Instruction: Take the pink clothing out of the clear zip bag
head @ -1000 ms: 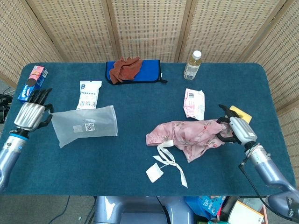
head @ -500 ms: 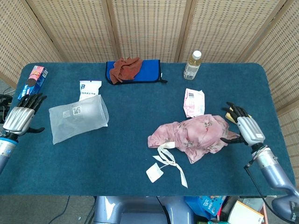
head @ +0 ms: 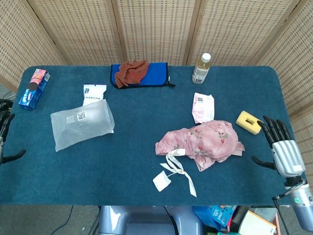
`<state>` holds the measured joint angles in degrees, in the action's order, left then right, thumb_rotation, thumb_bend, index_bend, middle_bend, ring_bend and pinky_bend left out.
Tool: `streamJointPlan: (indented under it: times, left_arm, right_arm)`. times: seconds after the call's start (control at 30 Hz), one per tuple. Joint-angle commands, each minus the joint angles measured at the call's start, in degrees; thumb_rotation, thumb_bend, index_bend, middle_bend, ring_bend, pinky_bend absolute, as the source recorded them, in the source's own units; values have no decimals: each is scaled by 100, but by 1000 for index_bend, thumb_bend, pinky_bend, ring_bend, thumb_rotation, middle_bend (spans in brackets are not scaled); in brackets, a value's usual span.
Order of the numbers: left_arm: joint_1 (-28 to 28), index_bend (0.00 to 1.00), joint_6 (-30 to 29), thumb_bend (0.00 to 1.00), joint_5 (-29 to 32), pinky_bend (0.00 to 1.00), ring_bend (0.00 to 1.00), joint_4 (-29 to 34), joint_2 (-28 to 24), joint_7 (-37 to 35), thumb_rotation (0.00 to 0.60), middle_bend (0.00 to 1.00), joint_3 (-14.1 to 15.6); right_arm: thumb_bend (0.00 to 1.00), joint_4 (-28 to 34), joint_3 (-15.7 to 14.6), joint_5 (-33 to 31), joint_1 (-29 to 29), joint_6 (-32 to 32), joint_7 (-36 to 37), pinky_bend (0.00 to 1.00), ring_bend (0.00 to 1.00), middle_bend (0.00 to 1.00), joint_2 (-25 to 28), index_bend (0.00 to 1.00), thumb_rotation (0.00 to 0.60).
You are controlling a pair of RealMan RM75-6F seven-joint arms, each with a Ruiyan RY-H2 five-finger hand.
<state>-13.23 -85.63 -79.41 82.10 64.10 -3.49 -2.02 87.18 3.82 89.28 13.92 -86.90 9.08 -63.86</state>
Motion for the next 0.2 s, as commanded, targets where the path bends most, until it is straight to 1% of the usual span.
streamJointPlan:
  times: [0.03,0.1,0.2]
  left_arm:
    - [393,0,-521,105,-78,0,0,608,26,541,600,0,112]
    - [505,0,-673,106,-159,0,0,779,117,756,600,0,149]
    - [596,0,-788,105,-247,0,0,889,257,835,600,0,142]
  right_arm:
    - [0,385,-204,126,-373,-364,-480,0,0,0,-45,0,600]
    - [0,550,-261,142,-512,-482,-585,0,0,0,-56,0,600]
    - [0,669,-298,197,-652,-624,-712,0,0,0,-69,0,600]
